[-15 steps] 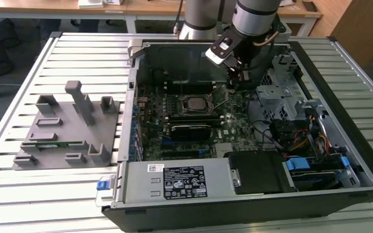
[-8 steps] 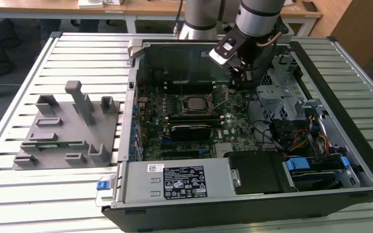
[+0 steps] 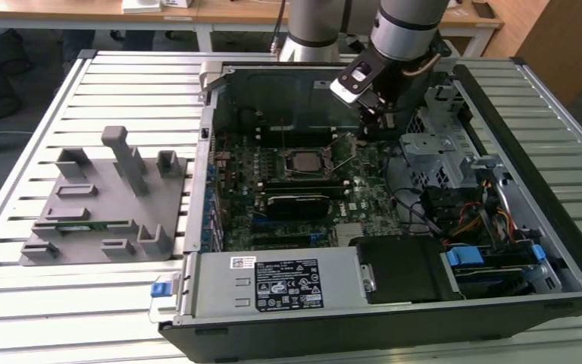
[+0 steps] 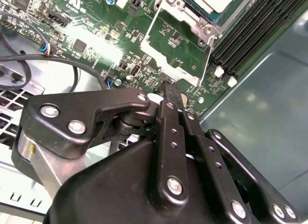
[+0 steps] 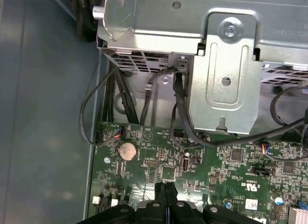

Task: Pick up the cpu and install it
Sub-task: 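Close the cpu cover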

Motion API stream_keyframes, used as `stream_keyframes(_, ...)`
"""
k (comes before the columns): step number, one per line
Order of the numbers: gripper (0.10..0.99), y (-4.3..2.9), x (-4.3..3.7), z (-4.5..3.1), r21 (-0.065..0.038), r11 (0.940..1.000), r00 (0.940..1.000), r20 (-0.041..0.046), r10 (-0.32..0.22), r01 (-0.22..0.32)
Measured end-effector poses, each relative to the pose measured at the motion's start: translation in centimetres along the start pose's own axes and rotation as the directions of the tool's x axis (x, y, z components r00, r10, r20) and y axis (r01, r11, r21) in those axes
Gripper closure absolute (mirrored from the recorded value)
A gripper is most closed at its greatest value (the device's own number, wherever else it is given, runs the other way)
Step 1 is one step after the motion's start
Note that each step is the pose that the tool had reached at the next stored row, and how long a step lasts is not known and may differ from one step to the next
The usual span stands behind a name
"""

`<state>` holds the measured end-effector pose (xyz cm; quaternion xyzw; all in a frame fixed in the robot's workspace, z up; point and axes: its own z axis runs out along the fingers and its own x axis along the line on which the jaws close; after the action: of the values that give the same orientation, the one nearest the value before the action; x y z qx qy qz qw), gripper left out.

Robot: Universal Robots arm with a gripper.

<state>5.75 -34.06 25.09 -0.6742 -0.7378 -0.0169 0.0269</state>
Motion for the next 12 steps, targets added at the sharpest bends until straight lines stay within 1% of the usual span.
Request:
stream_keyframes(6,0.980,0.03,0.10,0.90,0.007,1.0000,1.0000,-0.0005,0.000,0.000)
stream_keyframes(9,0.980,-0.05,0.10,0.94,0.008,1.0000,1.0000,-0.0004,0.000,0.000)
stream_keyframes(12,0.980,-0.52,0.15,0.95,0.008,1.0000,1.0000,-0.0005,0.001,-0.001)
